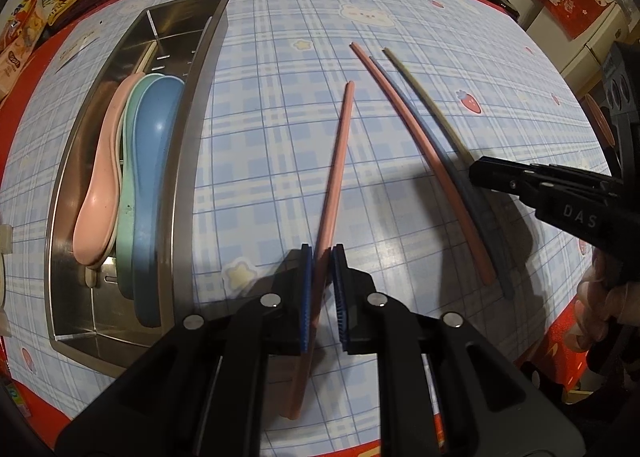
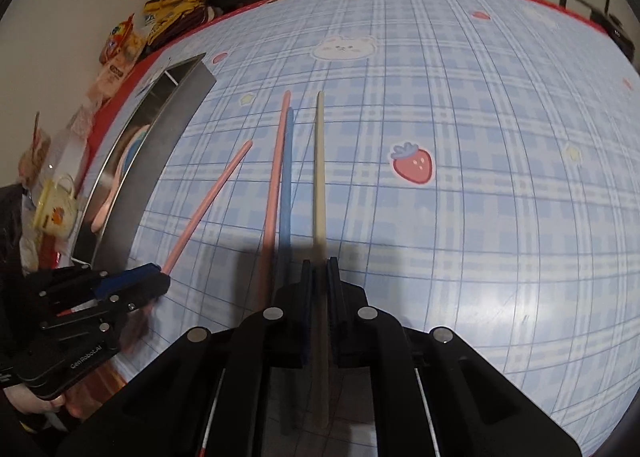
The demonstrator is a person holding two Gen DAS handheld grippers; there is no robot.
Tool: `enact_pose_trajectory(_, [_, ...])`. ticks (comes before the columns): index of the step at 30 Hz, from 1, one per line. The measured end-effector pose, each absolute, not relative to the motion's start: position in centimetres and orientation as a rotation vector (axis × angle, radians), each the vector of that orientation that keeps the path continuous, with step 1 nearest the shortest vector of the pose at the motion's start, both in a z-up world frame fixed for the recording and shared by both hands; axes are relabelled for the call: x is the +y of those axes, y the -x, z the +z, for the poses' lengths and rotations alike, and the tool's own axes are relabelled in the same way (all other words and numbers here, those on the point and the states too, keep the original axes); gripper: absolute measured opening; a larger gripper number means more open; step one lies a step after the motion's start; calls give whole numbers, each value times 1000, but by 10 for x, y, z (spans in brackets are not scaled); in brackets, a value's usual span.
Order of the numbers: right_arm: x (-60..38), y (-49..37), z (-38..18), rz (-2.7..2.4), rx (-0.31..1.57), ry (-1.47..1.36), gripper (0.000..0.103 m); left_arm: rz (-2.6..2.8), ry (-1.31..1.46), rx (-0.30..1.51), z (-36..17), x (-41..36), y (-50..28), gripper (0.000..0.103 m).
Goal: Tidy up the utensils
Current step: 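Carry the pink and beige chopsticks into the steel caddy and open both grippers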
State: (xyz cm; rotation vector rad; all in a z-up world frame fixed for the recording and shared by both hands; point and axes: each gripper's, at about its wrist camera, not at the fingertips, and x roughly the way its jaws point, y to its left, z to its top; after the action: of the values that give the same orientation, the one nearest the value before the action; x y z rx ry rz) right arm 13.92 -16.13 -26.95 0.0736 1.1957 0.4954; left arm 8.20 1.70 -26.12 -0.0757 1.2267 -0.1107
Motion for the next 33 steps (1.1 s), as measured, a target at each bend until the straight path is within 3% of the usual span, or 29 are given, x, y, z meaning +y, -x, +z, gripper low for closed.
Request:
enact_pose_trajectory(12, [-189,-118,-259,450,1207,-211,7,-146,125,1251,-261,20,-84,10])
enact_pose_trajectory(33, [-214,-91,-236,435,1171,-359,7,-194,260,1086,-210,50,-50,11])
